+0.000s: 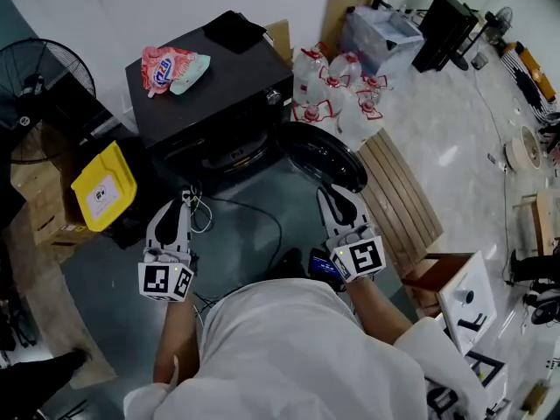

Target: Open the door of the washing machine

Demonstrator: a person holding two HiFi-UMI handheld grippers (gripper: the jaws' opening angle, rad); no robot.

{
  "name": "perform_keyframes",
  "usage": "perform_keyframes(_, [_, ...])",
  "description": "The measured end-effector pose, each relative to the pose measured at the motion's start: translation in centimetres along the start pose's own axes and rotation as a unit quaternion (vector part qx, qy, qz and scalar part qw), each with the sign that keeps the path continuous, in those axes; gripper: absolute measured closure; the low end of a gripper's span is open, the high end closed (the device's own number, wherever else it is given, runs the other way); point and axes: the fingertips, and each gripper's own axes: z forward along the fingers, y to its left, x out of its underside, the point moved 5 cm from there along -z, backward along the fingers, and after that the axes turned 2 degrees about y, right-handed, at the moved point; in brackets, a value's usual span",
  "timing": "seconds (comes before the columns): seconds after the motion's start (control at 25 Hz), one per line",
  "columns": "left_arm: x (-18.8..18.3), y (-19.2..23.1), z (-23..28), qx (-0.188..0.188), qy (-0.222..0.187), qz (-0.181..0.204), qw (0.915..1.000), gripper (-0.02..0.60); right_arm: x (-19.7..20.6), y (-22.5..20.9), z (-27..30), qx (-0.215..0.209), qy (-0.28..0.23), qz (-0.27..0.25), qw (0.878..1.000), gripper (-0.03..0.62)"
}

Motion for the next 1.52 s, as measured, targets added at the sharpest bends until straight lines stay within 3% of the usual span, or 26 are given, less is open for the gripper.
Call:
perform_keyframes(0.32, [1.1,0.6,-6.8,0.007,-0.005,-0.02,0.9998,0.568,-1.4,4.4,-4.3,0.034,0.006,-0.009,0.999,0.537])
perform_keyframes(0.6, [5.2,-1.4,-12.5,0.024,0.021,-0.057,0.9978,0.568,-0.9,9.7,-8.4,0.026,0.038,-0.007,0.999,0.537])
perform_keyframes(0.76, [5.5,-2.6,-14.3,0.021,0.023,-0.054,0.998,0.568,-0.7,11.5,-10.0,0.02,0.054,-0.029,0.998,0.537])
perform_keyframes(1.12, [3.4,-6.2,-16.2,-0.004,0.007,-0.032,0.9995,0.568,-2.0,10.5,-10.3,-0.037,0.015,-0.031,0.999,0.537])
perform_keyframes(1.52, [3.9,-11.4,-16.3,-0.025,0.019,-0.036,0.9989,0.568,0.4,7.6,-14.3,-0.054,0.02,-0.008,0.998,0.537])
